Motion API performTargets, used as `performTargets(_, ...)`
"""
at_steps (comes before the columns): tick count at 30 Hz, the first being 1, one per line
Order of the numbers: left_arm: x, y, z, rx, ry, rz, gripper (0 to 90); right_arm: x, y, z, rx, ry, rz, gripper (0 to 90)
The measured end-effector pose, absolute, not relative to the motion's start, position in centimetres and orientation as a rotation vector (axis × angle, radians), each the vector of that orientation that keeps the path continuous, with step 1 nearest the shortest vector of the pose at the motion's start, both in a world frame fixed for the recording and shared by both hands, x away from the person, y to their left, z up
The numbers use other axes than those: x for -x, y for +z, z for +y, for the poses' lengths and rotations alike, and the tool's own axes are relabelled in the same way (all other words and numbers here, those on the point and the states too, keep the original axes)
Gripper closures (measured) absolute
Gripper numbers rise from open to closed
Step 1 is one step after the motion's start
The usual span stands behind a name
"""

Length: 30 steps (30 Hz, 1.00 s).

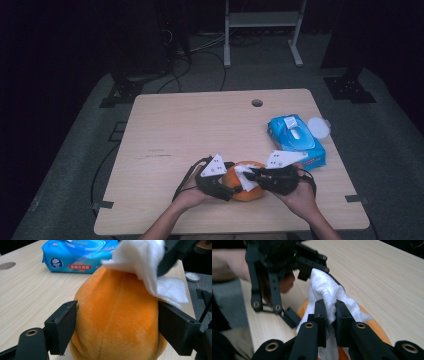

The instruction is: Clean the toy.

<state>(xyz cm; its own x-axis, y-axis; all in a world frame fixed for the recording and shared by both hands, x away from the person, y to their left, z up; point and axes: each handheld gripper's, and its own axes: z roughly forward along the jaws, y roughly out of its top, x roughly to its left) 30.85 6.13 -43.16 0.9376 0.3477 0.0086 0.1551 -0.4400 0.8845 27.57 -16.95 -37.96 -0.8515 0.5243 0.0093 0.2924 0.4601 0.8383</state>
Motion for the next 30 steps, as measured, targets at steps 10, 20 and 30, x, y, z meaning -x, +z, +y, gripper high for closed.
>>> performTargets(10, -30.7, -42.8, 6.1, -1.974, 0.267, 0.301, 16.5, -29.3, -39.0, -19.4, -0.854, 1.322, 2.394, 81.1)
performTargets(20, -31.0, -43.2, 6.6, -2.006, 0.260, 0.338, 23.1, -29.3, -39.2, -19.3, -0.831, 1.312, 2.417, 81.0)
performTargets(30, -29.9, -42.9, 5.2, -2.041, 0.298, 0.273, 20.5, -27.7, -38.7, -16.3, -0.676, 1.329, 2.461, 80.6)
